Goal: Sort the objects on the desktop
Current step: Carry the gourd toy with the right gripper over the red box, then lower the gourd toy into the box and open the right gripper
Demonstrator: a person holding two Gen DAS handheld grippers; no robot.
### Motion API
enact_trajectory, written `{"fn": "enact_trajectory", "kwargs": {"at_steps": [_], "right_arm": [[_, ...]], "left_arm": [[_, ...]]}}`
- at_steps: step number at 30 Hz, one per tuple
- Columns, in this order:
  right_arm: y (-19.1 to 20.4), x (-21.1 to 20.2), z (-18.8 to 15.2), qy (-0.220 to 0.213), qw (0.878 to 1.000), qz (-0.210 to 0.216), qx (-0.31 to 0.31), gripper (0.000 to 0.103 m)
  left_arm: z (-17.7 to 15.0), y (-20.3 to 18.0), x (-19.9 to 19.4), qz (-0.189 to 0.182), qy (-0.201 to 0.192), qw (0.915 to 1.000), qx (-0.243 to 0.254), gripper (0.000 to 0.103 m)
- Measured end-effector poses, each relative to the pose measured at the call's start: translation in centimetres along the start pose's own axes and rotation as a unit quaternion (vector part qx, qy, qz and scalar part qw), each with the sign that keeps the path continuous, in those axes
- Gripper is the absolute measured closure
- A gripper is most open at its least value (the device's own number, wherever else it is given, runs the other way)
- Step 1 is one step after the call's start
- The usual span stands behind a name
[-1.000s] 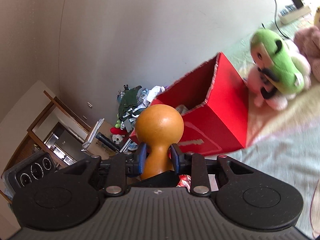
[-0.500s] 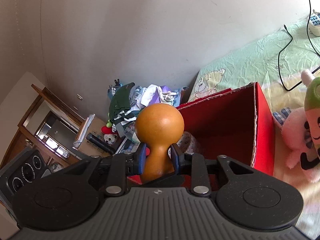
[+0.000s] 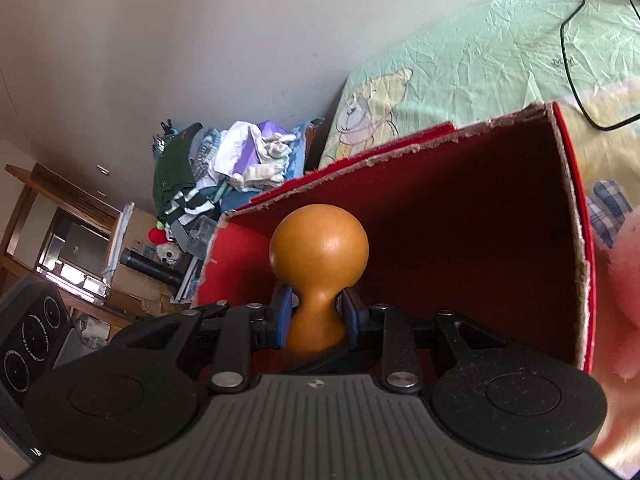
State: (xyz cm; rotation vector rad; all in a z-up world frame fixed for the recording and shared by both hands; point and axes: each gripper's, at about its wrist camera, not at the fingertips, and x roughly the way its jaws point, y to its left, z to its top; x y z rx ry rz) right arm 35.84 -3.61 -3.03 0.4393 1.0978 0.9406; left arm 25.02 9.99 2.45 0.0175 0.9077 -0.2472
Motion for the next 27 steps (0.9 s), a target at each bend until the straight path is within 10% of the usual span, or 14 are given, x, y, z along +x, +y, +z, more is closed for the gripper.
{"fn": "enact_trajectory", "kwargs": {"at_steps": [27], "right_arm": [[1.1,2.3,-0.3,0.033,0.994,-0.079,-0.062,0.071]], "left_arm": [[-0.3,-1.5,0.1,0.087,0.009,0.9959,0.021,0.042]]}}
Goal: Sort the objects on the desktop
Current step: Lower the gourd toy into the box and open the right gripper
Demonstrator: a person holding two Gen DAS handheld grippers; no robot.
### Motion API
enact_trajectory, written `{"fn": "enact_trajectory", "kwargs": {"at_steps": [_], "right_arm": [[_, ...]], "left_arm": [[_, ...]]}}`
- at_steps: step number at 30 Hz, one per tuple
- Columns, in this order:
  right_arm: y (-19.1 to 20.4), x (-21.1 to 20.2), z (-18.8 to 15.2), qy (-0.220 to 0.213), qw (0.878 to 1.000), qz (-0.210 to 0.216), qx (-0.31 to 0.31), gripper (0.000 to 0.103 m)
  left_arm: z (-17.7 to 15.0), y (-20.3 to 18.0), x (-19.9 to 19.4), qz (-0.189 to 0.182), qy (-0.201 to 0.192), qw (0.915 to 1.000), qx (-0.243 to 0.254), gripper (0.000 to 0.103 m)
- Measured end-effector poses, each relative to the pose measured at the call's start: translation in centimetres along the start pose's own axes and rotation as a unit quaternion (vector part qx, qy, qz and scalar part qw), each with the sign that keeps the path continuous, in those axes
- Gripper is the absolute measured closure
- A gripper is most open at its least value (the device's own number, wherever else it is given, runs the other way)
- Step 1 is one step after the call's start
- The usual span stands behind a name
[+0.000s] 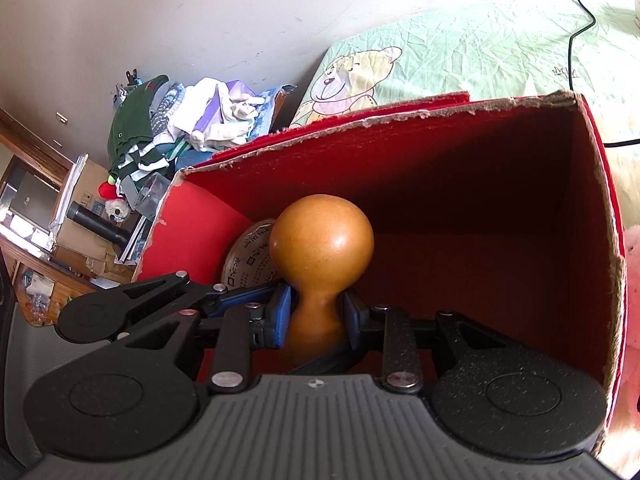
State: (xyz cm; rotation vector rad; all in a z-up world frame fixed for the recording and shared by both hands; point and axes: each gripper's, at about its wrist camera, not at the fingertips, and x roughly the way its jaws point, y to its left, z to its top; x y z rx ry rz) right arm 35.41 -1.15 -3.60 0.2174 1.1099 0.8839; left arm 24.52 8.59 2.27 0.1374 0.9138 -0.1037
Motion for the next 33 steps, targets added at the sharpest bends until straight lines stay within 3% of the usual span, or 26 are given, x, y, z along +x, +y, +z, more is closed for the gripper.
{"fn": "enact_trajectory", "kwargs": {"at_steps": [33], "right_arm": [[1.5,0.2,-0.2,-0.025,0.997,-0.027,-0.063,0.067]], "left_arm": [[0.0,-1.6,0.5,0.081,-0.011,0.9966,0.013,0.036]]}}
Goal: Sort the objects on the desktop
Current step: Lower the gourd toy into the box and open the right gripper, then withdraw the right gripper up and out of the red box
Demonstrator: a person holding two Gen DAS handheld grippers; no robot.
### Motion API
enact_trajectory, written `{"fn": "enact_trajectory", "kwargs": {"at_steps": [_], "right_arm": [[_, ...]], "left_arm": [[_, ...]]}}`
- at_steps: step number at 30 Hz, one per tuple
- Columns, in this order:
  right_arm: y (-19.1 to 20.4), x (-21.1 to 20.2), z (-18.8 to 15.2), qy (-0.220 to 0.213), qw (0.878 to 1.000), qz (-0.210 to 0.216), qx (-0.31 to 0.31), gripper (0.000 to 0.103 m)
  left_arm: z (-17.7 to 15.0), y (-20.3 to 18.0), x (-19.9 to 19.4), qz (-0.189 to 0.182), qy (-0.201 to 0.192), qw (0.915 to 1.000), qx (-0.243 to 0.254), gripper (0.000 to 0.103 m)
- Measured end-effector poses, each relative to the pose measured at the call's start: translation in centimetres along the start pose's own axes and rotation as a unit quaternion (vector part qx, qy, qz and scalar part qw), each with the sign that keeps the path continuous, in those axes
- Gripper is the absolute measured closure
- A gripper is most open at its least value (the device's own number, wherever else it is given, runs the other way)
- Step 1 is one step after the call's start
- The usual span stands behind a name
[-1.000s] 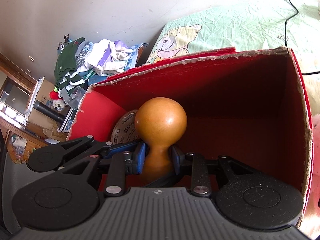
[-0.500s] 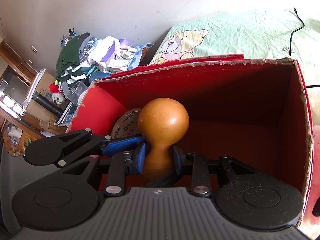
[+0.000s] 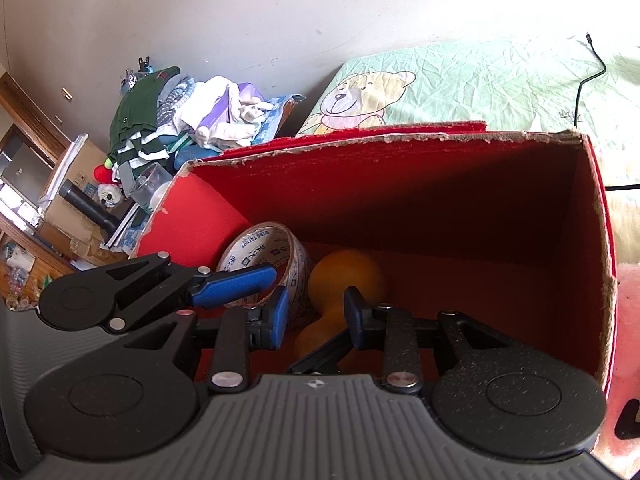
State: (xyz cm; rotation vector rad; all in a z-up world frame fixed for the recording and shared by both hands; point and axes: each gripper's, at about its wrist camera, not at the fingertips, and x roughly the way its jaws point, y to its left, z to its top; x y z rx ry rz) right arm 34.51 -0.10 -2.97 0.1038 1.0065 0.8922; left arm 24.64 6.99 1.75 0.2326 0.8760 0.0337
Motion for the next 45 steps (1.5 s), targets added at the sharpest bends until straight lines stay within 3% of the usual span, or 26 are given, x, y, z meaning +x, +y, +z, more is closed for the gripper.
{"fn": "enact_trajectory", "kwargs": {"at_steps": [14,23,39,45], "right_arm": [[-0.5,-0.3,-0.1,-0.024,1.0,-0.001,0.017,0.067],[-0.7,-0.7,-0.2,-0.037,0.999,-0.011,0.025,0.067],[-1.1,-1.9,-0.7,-0.096,0.994,-0.021,0.042,0.067],[-1.9,-2.8,-1.0,-0.124,0.989,-0.003,0.076,0.059]], "left_arm": [[-0.1,-0.1,-0.4,0.021,-0.015,0.9997,0.004,0.038],[-0.5,-0.7,-0.8,0.053,-0.039,0.9978,0.008,0.037],[-0.7,-0.8,-1.1,0.089,-0.059,0.9943,0.0,0.03],[-0.9,-0.7,-1.5,0.104,-0.075,0.9917,-0.014,0.025]]}}
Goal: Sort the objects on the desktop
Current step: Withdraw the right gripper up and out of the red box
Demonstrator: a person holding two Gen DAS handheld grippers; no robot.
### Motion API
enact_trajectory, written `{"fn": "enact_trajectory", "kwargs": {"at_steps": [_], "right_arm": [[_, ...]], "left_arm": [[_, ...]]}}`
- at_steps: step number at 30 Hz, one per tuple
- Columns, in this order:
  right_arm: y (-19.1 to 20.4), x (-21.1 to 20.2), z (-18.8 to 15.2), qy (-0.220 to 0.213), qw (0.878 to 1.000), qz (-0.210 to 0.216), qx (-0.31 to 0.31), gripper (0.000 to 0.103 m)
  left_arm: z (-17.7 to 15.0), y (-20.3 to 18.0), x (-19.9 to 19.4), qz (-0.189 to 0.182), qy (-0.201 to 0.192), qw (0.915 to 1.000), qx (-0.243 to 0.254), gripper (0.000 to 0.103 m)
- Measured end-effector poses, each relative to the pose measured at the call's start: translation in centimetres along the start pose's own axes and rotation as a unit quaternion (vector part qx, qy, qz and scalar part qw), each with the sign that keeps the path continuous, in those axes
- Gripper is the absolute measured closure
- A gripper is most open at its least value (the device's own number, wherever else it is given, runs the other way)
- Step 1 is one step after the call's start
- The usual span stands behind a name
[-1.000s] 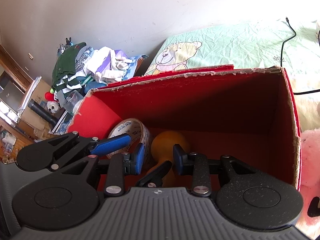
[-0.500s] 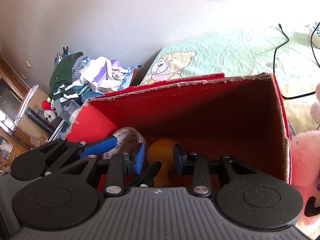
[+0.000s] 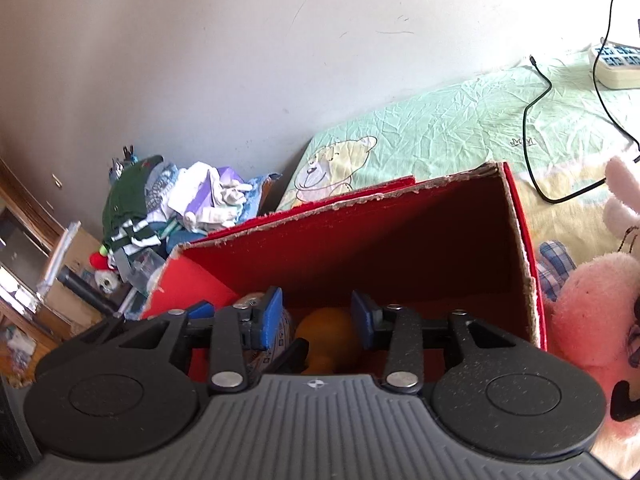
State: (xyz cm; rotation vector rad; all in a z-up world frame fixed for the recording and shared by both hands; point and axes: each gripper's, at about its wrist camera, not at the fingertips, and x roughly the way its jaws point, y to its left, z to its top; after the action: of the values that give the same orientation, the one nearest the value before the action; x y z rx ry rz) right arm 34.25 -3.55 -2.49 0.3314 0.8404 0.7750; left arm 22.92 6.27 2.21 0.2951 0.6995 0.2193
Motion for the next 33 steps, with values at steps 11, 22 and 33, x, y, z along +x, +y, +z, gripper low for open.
{"fn": "enact_trajectory", "kwargs": {"at_steps": [11,22,33], "right_arm": [[0.0,-2.1,-1.0,-0.05,0.999,-0.009,0.011,0.059],[1.3,-6.7,-5.5,-0.117,0.993,0.021,-0.025,0.05],[1.5,-11.5,-10.2,-0.191,0.98,0.028,-0.044,0.044]], "left_arm": [[-2.1,1.4,-2.6,0.038,-0.02,0.9976,-0.055,0.013],[-5.4,0.1,-7.5,0.057,-0.077,0.9923,-0.079,0.003],[-8.0,-1.1,-10.8,0.058,-0.084,0.9835,-0.149,0.0]]}}
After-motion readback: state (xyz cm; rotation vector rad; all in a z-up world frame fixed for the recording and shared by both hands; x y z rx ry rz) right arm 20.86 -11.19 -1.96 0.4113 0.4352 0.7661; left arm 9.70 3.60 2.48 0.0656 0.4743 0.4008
